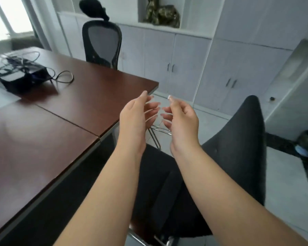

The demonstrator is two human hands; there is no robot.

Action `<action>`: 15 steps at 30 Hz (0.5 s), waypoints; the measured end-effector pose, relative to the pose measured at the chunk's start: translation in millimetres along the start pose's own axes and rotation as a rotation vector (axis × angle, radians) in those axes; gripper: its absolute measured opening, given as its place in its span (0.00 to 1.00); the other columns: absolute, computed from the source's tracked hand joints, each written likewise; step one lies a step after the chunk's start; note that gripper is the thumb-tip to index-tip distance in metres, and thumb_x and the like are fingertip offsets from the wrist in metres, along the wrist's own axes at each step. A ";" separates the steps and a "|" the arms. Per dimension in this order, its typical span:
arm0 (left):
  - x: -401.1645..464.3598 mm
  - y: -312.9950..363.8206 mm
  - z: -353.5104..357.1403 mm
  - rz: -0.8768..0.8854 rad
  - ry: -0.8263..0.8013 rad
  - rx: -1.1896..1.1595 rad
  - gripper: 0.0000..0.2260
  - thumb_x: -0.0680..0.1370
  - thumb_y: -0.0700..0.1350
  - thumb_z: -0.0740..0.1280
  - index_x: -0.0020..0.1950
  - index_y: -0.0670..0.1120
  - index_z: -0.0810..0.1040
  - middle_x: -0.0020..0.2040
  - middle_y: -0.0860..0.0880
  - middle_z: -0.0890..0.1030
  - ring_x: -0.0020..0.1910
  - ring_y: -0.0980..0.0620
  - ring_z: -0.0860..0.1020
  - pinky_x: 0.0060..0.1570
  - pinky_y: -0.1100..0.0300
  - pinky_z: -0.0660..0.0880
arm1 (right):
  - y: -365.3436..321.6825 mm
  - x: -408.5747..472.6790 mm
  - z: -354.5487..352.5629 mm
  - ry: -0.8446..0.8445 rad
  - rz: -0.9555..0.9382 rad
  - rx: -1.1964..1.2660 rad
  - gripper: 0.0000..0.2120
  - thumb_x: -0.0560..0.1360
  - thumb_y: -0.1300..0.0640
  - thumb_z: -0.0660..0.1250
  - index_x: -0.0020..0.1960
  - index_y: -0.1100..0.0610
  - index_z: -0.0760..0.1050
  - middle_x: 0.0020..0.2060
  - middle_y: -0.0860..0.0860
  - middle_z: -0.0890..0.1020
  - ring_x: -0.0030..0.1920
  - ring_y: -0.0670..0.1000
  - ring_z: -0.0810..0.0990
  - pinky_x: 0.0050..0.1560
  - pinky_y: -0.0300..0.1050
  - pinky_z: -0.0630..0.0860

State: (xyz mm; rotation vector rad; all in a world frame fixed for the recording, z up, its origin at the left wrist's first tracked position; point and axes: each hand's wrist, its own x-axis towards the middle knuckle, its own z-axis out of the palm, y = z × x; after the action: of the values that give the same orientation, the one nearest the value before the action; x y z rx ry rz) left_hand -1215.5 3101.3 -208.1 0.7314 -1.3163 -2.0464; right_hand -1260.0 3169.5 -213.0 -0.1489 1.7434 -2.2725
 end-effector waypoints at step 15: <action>-62.6 106.3 190.7 0.318 -0.587 0.205 0.09 0.79 0.47 0.62 0.43 0.45 0.78 0.39 0.47 0.81 0.41 0.50 0.80 0.43 0.60 0.77 | -205.6 -17.3 -145.7 0.164 -0.546 -0.178 0.05 0.75 0.52 0.66 0.44 0.52 0.74 0.37 0.47 0.79 0.37 0.43 0.78 0.36 0.30 0.75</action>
State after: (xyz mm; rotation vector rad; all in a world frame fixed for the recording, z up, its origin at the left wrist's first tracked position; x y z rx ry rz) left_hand -1290.5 3225.4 -33.3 -0.0284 -1.8462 -1.9443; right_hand -1310.3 3358.8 -53.5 -0.5501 2.2072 -2.5411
